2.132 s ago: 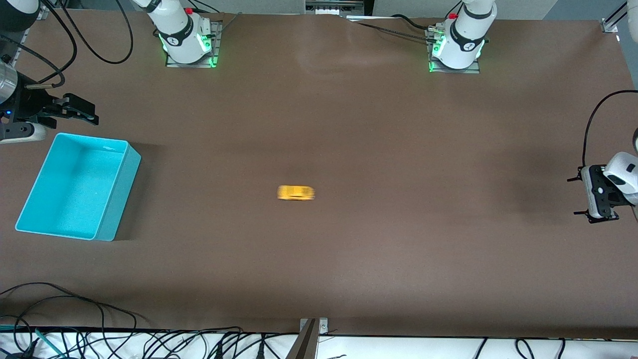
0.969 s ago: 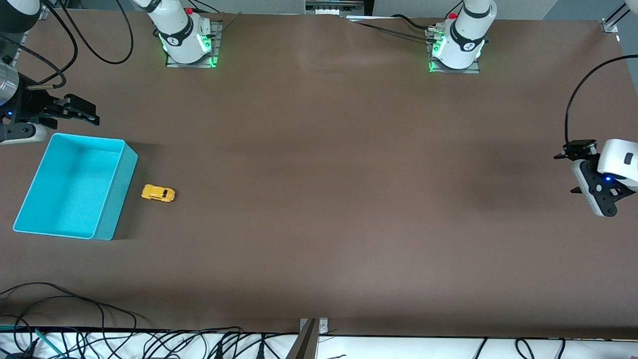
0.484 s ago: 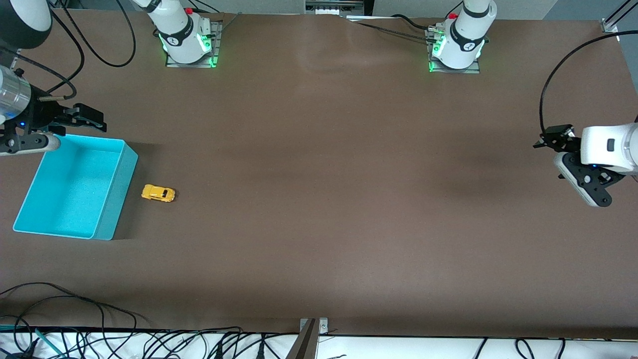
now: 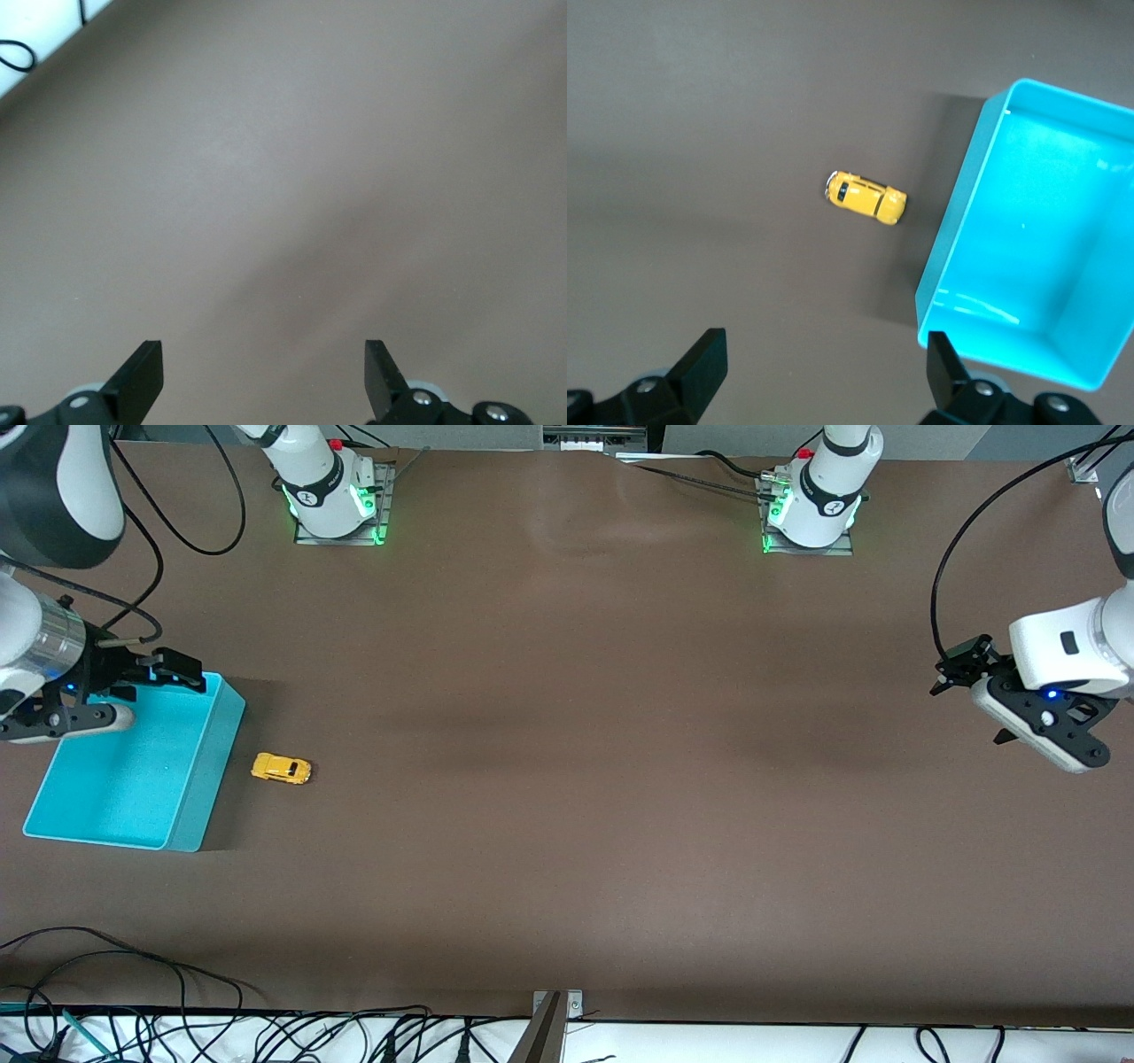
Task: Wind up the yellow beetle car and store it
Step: 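Reach the right gripper to the car while the left gripper retracts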
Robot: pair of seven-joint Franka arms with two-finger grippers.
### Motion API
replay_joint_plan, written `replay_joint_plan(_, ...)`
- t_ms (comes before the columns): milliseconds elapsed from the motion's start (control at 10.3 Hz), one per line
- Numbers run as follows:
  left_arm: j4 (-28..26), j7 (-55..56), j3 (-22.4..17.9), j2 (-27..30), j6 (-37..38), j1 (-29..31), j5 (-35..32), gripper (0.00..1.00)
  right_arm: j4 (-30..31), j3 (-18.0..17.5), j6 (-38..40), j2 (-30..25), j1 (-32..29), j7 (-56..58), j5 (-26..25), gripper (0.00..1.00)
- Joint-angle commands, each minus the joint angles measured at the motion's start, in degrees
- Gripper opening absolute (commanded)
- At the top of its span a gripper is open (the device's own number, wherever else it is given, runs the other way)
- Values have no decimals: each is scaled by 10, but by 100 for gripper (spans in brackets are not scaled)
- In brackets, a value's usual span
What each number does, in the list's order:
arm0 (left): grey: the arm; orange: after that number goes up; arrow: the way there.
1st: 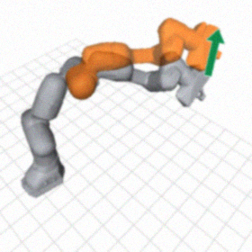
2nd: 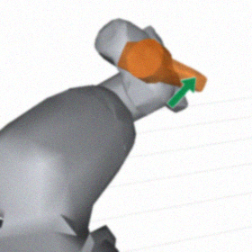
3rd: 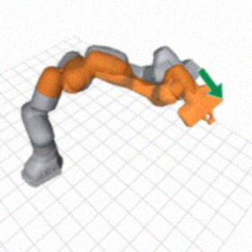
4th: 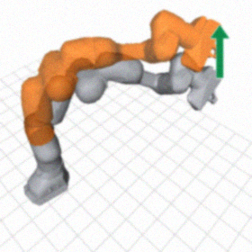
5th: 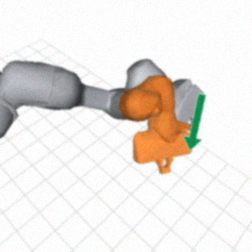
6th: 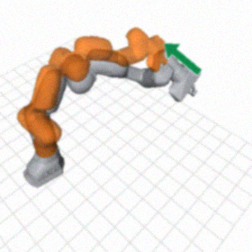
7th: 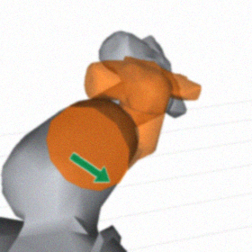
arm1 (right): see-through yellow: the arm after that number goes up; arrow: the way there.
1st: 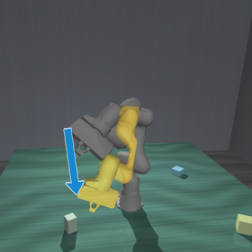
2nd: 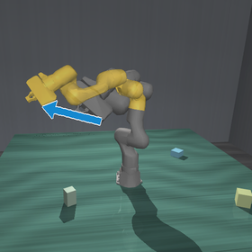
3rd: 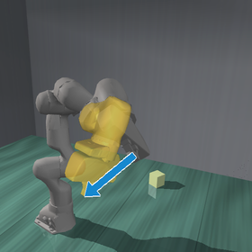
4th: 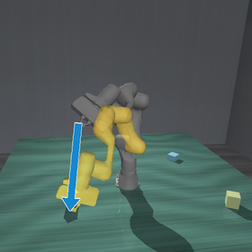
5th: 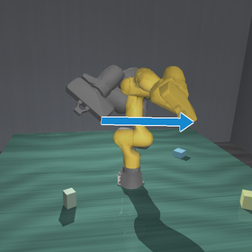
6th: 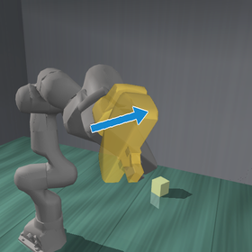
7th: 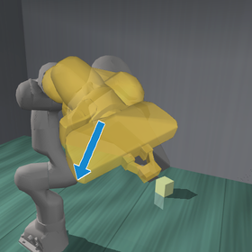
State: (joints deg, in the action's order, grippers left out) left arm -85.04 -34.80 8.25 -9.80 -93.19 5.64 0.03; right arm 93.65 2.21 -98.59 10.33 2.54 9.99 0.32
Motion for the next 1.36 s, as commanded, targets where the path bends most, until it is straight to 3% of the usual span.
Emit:
replay_joint_plan(0,-85,140,-12,95,-24,-18,3,100,58,0,-78,-3,-1,41,11,100)
replay_joint_plan(291,-123,281,-11,145,-16,-23,13,100,150,-1,-203,-3,-2,71,11,100)
replay_joint_plan(678,-107,350,-20,139,30,-33,37,100,231,-5,-314,14,-1,123,9,100)
replay_joint_plan(1066,-78,351,-25,120,51,-48,30,100,260,-13,-412,66,-10,415,10,100)
replay_joint_plan(1260,-78,350,-55,119,52,-70,31,100,260,-13,-433,81,-11,503,8,100)
